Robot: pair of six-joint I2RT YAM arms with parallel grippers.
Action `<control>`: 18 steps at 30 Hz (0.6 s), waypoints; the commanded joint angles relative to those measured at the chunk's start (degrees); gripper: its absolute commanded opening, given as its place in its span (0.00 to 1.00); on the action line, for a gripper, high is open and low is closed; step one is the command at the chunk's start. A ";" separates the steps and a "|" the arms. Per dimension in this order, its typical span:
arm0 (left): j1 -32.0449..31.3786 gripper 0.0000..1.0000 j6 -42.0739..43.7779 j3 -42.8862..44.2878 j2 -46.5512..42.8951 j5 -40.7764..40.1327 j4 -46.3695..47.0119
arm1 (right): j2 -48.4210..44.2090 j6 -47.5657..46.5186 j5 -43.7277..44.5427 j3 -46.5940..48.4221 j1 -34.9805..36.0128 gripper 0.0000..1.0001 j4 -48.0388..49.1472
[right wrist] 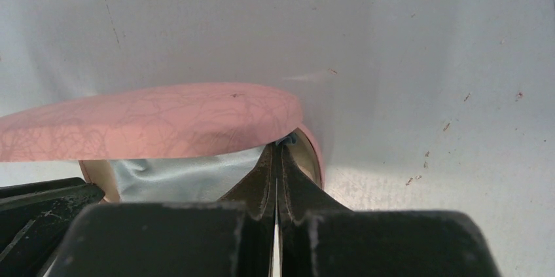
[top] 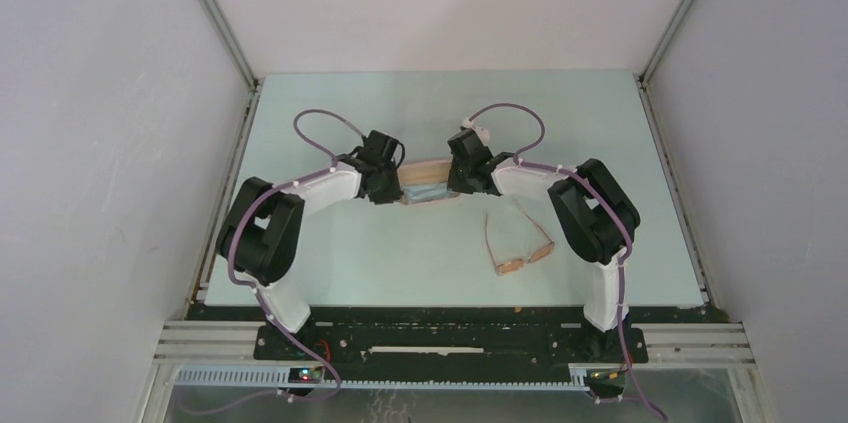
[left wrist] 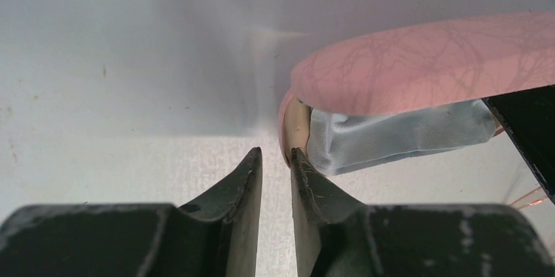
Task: Organize the sunglasses
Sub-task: Place the glasses cleaning cloth in the sunglasses case.
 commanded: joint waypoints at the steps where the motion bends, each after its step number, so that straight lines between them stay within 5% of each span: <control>1: 0.29 0.28 -1.22 0.51 1.17 2.05 2.84 | -1.32 -0.89 1.65 -0.95 0.25 0.00 -2.27; 7: 0.29 0.25 -1.42 1.16 3.11 1.24 3.10 | -1.17 -0.79 1.25 -0.93 0.46 0.00 -2.06; 13: 0.35 0.00 -1.82 1.73 4.69 2.81 3.45 | -1.43 -1.04 0.82 -0.95 0.59 0.00 -2.37; 18: 0.22 0.00 -2.65 0.55 3.94 2.46 3.49 | -3.54 -1.25 0.27 -0.93 0.73 0.04 -3.54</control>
